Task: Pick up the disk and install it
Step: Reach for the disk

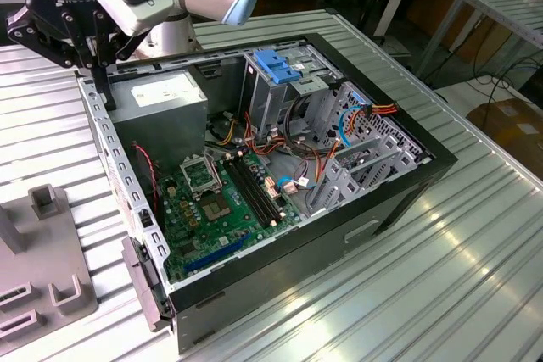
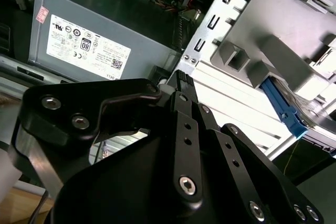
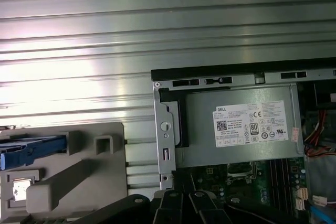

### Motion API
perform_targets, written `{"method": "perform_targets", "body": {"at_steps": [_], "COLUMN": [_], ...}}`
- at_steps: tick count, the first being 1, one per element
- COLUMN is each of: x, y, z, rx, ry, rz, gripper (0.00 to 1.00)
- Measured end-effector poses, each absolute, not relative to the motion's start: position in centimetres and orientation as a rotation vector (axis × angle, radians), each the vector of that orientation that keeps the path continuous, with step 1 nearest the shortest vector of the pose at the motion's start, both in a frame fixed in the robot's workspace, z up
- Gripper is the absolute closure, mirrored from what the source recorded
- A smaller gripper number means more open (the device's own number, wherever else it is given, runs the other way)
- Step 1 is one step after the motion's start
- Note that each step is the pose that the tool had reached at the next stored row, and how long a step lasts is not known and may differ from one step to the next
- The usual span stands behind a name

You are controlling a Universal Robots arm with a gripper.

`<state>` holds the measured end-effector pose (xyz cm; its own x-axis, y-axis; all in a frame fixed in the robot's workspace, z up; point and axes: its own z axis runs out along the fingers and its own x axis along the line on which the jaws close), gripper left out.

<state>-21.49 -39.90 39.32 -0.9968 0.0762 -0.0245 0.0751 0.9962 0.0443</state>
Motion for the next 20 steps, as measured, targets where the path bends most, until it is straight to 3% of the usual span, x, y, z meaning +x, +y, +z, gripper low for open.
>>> {"method": "perform_targets", "body": {"at_steps": [20], "x": [-23.2], "y": [-39.9], "z": [39.3], "rx": [0.118], "ry": [3.112], "rz": [0.068], "gripper": [0.90]}}
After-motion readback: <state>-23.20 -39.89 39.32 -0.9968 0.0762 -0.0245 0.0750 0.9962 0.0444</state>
